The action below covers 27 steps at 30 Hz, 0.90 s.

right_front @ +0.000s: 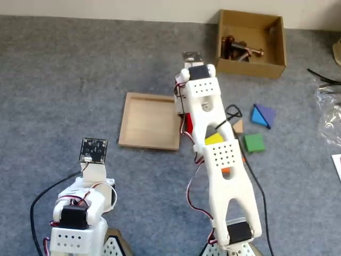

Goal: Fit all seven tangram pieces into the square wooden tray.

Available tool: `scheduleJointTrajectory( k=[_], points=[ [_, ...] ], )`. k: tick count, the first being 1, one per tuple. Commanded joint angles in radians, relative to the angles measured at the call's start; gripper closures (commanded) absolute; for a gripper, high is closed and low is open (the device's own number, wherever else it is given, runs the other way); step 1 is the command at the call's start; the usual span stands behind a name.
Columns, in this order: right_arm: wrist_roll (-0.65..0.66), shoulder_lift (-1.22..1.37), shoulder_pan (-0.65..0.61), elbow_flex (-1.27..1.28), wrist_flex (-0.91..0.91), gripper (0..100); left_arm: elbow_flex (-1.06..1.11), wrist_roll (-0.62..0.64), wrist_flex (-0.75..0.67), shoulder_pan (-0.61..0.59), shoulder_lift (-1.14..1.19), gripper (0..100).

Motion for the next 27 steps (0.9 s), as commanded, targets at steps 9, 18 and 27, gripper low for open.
scheduleJointTrajectory(
  k=[9, 18, 27],
  points=[
    [0.011, -0.015, 0.013, -0.045, -0.010, 67.3, 0.019, 0.006, -0.003, 0.018, -0.007, 99],
    [0.011, -0.005, 0.021, -0.139, 0.015, 67.3, 0.019, 0.006, -0.003, 0.018, -0.007, 99],
    [0.009, -0.005, 0.050, -0.139, -0.001, 67.3, 0.019, 0.006, -0.003, 0.018, -0.007, 99]
  ],
)
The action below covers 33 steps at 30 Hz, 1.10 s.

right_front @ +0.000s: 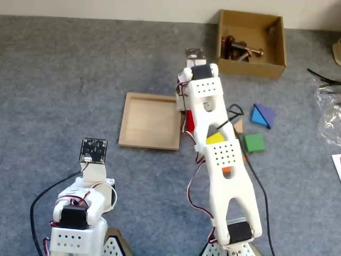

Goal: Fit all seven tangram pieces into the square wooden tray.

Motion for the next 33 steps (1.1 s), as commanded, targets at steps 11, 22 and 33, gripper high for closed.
scheduleJointTrajectory(
  k=[11, 22, 33],
  points=[
    [0.003, -0.028, 0.042, -0.054, 0.007, 67.4, 0.019, 0.006, -0.003, 0.018, -0.007, 99],
    [-0.002, -0.028, 0.035, -0.053, 0.010, 75.7, 0.019, 0.006, -0.003, 0.018, -0.007, 99],
    [-0.002, -0.036, 0.042, -0.054, 0.024, 75.6, 0.019, 0.006, -0.003, 0.018, -0.007, 99]
  ],
)
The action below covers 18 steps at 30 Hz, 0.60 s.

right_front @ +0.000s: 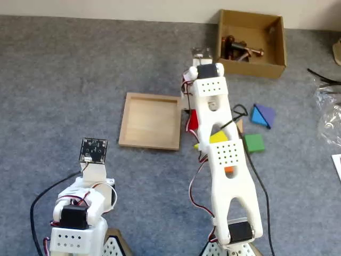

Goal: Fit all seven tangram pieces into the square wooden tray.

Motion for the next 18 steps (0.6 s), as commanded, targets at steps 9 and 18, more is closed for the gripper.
scheduleJointTrajectory(
  k=[9, 18],
  points=[
    [-0.129, -0.038, 0.067, -0.064, 0.021, 75.6, 0.019, 0.006, -0.003, 0.018, -0.007, 99],
    [-0.129, -0.147, 0.091, -0.051, 0.022, 75.6, 0.019, 0.006, -0.003, 0.018, -0.007, 99]
  ],
)
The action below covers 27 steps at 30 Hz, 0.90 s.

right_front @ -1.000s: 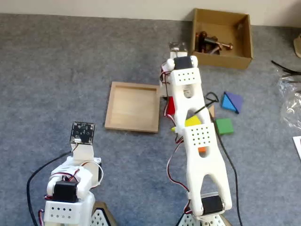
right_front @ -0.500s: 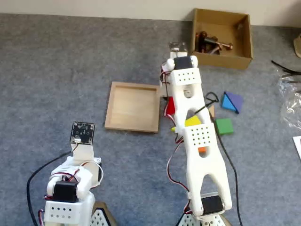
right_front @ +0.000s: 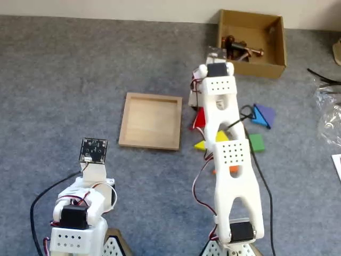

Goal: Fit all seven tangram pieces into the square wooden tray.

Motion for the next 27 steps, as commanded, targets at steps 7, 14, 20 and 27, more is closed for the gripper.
scheduleJointTrajectory(
  k=[7, 14, 20, 27],
  points=[
    [-0.008, -0.139, 0.024, -0.004, 0.021, 75.6, 0.019, 0.006, -0.003, 0.018, -0.007, 99],
    [-0.080, -0.140, 0.021, -0.012, 0.022, 75.6, 0.019, 0.006, -0.003, 0.018, -0.007, 99],
    [-0.121, -0.142, 0.015, -0.007, 0.024, 75.6, 0.019, 0.006, -0.003, 0.018, -0.007, 99],
    [-0.118, -0.271, -0.015, 0.124, 0.024, 75.6, 0.019, 0.006, -0.003, 0.018, -0.007, 99]
  ],
)
